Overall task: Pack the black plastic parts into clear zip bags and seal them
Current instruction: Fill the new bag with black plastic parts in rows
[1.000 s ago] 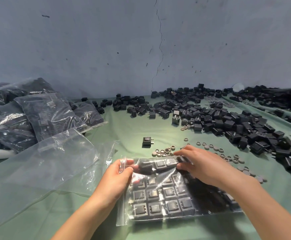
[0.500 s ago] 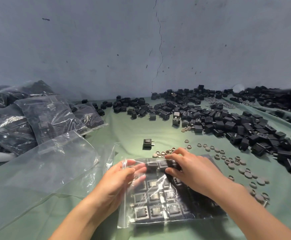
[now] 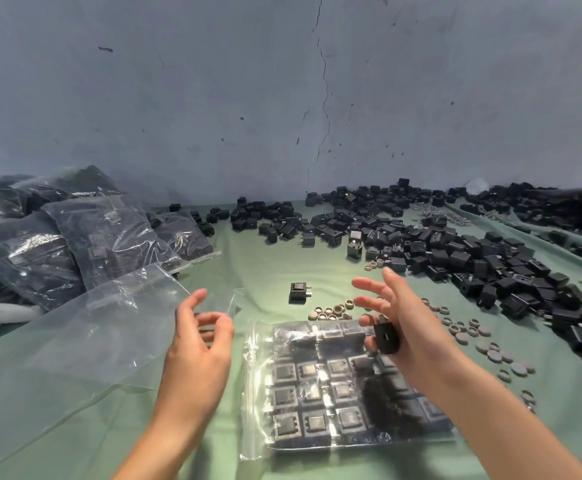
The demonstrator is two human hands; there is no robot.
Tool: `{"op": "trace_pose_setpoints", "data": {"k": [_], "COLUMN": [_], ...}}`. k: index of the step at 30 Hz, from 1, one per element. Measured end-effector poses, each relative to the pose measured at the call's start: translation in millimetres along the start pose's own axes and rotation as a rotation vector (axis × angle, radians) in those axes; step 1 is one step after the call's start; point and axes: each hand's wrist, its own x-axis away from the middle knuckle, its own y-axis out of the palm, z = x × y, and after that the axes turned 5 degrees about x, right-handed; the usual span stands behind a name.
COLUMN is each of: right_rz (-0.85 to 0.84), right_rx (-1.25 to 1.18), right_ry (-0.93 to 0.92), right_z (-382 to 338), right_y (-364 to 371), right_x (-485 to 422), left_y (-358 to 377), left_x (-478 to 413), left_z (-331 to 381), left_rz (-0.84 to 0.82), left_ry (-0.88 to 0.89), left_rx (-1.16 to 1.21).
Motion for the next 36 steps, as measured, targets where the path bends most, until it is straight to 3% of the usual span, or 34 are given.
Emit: {"op": "trace_pose_setpoints", "data": {"k": [2,6,11,14,16,18,21,23,29,33,36], "right_rz": [-0.047,-0.137,-0.223,-0.217,-0.207,-0.152,-0.015,0.04,-0.04,-0.046,-0.045], "right_rx": [0.057,0.374,0.64,0.592,0.503,0.536,0.875,1.096,1.467,1.548,1.541], "right_ry": [-0.039,-0.266,-0.455,-0.434,-0.409,-0.435,-0.487,-0.479,-0.41,-0.43,-0.436], "right_z": [-3,-1,18,21,17,14,18,24,40,43,43], "right_y": [12,33,52,54,49,40,20,8,-3,-2,-2], "right_x": [10,30,47,45,39,30,16,8,-3,-6,-5], "left_y": [1,19,39,39,31,17,-7,-15,-3,16,27], "left_x": [14,40,56,56,50,36,4,-12,-16,-10,-7], "left_z": [7,17,12,12,18,15,-2,-17,-35,-29,-30], "left_rz": [-0.125,-0.445,-0.582,-0.641,-0.597,-0.441,-0.173,-0.104,-0.241,-0.337,-0.307], "left_ry": [0.187,0.341,0.363,0.342,0.299,0.211,-0.023,-0.161,-0.422,-0.445,-0.302], "left_rx": [-0.017,-0.082,-0.213,-0.149,-0.077,-0.038,-0.062,-0.159,0.013,0.145,0.058]}}
